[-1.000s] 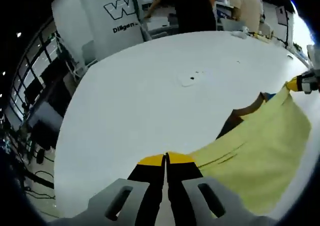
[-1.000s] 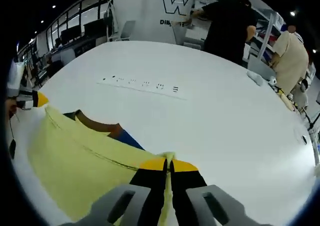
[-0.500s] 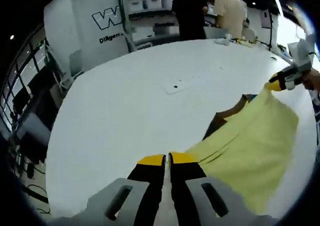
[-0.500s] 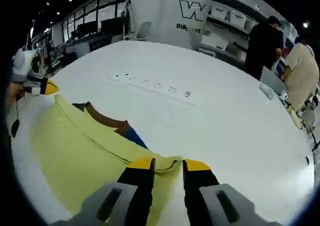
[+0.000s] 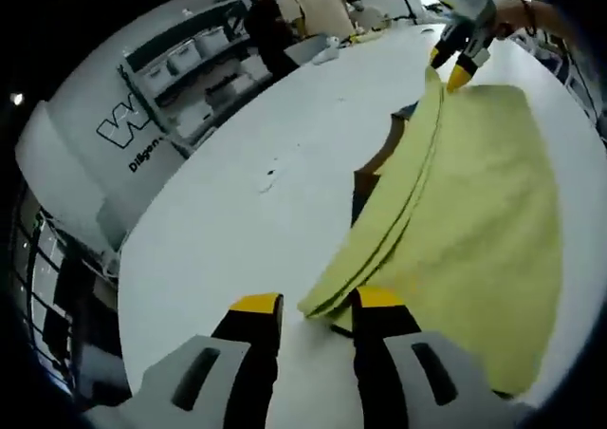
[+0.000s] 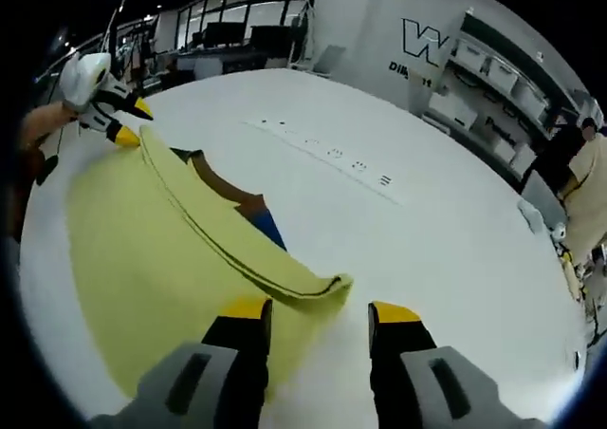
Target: Fold the garment on the visible template until the final outline fits inside the template.
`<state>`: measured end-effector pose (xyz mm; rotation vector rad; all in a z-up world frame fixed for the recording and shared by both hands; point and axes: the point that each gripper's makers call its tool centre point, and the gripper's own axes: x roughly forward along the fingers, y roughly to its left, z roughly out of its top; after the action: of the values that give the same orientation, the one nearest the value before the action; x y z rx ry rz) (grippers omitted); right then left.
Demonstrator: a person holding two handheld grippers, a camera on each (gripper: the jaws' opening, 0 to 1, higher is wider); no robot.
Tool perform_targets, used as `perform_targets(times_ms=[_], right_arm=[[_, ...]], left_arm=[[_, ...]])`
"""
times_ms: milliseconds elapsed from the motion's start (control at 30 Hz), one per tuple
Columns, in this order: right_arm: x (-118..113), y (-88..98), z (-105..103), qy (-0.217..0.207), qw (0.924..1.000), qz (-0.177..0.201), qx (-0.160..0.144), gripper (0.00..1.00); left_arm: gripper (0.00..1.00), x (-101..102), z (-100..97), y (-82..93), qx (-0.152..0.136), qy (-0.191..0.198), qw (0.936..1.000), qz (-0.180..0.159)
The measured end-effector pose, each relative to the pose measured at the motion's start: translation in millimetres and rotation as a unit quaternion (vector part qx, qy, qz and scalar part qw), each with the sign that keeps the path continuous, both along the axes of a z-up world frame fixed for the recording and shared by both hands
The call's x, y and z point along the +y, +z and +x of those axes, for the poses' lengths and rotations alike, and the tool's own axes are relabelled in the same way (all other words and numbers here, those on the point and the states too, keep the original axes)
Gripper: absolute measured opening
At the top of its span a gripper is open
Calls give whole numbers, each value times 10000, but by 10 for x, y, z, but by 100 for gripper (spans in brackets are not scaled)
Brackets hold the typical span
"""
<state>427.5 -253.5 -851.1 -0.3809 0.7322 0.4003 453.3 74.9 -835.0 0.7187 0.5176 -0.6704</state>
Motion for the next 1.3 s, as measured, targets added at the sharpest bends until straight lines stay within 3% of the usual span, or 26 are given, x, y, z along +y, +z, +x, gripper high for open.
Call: perform_targets(times_ms=[67,133,233,300,433,600,700,800,933,1000,1300], right_arm=[[5,-19,53,-132,9999,49,-3,38],[51,-10,109,-445,9980,456,54,34],[130,23,206,-722,9911,1118,22,39],[113,50,277,-980,9860,1348,-64,41],[49,73,289,-1309,9803,1479,-42,34],[34,101,213,-1416,9772,1579,52,35],[41,160,165,-1442,9756,1657,29,39],[78,187,112,-1426,9744,1734,94,45],[164,212,-27,-1438,9716,1866,229,51],[229,216,-91,-1439,9684,2018,286,52],[457,310,-352,-1178,9684,2177,290,69]], left_arm=[[37,-34,118,7,-29,330,9991,-273],[45,17,217,15,-140,427,9990,-88],[47,79,307,52,-217,832,9958,-318],[48,178,330,20,-47,1330,9898,-508],[49,280,299,-48,366,2003,9741,-983],[49,271,223,-21,523,1997,9716,-1156],[53,179,135,47,685,2028,9645,-1549],[57,154,48,93,788,2067,9601,-1710],[62,143,-88,179,758,2027,9608,-1735],[67,90,-160,205,950,2165,9474,-2155],[75,40,-439,281,913,1894,9549,-2097]])
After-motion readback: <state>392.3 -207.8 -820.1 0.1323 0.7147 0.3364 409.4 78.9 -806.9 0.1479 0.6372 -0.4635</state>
